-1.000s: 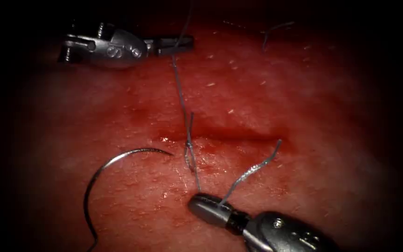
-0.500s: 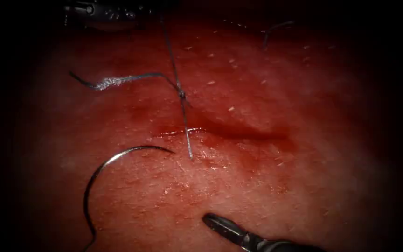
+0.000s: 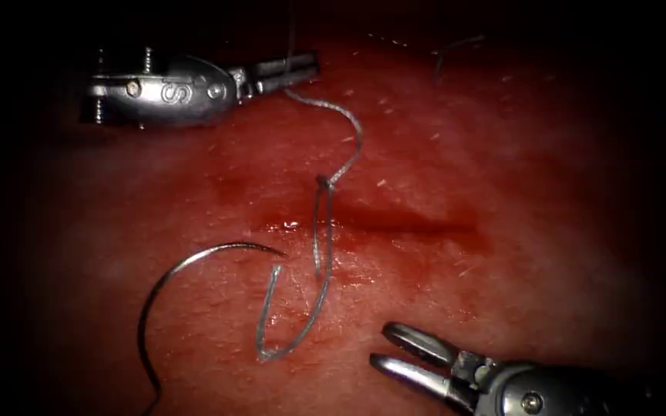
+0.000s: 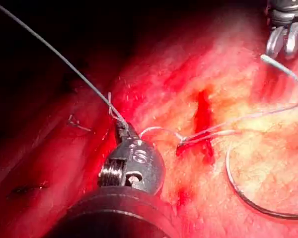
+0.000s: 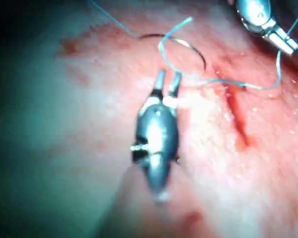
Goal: Wound Closure
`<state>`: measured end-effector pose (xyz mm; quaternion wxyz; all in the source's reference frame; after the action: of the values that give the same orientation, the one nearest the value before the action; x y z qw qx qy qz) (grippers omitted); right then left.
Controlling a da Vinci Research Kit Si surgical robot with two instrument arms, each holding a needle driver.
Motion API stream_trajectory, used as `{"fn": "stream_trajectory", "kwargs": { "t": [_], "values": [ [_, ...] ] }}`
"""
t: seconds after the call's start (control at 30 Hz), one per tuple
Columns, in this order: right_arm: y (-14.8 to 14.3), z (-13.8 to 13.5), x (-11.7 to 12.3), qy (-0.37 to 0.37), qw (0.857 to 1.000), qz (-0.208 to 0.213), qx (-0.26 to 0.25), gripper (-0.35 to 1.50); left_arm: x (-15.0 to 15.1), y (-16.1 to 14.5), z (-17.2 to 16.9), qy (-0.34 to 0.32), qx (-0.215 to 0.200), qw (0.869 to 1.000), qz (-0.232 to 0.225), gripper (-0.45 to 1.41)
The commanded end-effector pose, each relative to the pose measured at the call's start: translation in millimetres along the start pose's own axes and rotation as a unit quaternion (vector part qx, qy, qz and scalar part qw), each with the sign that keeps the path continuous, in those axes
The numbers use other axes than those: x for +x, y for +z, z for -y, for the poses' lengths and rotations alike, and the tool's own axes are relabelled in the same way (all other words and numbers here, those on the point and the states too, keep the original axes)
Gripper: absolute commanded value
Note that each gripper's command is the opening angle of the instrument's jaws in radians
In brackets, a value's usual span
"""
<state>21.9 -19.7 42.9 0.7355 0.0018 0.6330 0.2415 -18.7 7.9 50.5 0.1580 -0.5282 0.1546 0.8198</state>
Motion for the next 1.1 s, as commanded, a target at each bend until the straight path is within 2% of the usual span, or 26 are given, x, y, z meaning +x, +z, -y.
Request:
{"fn": "stream_trajectory", "kwargs": {
  "t": [0.03,0.07,0.1,0.27,0.43,0.53,0.7,0.93,1.1],
  "values": [
    [0.7,-0.9,0.4,-0.003,1.000,0.003,0.001,0.76,0.9,0.2,-0.3,-0.003,-0.004,1.000,-0.002,-0.45],
    [0.8,-1.3,0.7,-0.001,1.000,0.002,0.003,0.94,1.5,-0.1,-0.5,-0.005,-0.006,1.000,-0.004,-0.45],
    [0.9,-1.9,0.9,0.002,1.000,0.004,0.001,1.04,2.2,-0.5,-0.5,-0.008,-0.008,1.000,-0.005,-0.45],
    [2.1,-4.0,1.5,0.031,0.999,0.017,-0.008,1.10,6.2,-3.0,-1.4,-0.018,-0.021,1.000,-0.008,-0.45],
    [3.9,-4.4,1.3,0.040,0.999,0.019,-0.019,1.18,9.4,-4.6,-1.9,-0.013,-0.024,1.000,-0.008,-0.45],
    [6.7,-4.7,1.2,0.040,0.998,0.038,-0.027,1.21,11.2,-4.7,-1.4,-0.007,-0.025,1.000,-0.008,-0.45],
    [9.5,-5.5,1.0,0.029,0.997,0.065,-0.032,1.30,11.2,-4.2,-1.0,-0.002,-0.022,1.000,-0.004,-0.45],
    [13.4,-8.8,-0.1,-0.007,0.994,0.098,-0.052,1.33,11.0,-3.7,-0.9,-0.002,-0.021,1.000,-0.004,-0.45],
    [14.9,-10.0,-0.5,-0.012,0.992,0.113,-0.063,1.35,10.9,-3.6,-0.8,-0.002,-0.021,1.000,-0.005,-0.45]
  ]
}}
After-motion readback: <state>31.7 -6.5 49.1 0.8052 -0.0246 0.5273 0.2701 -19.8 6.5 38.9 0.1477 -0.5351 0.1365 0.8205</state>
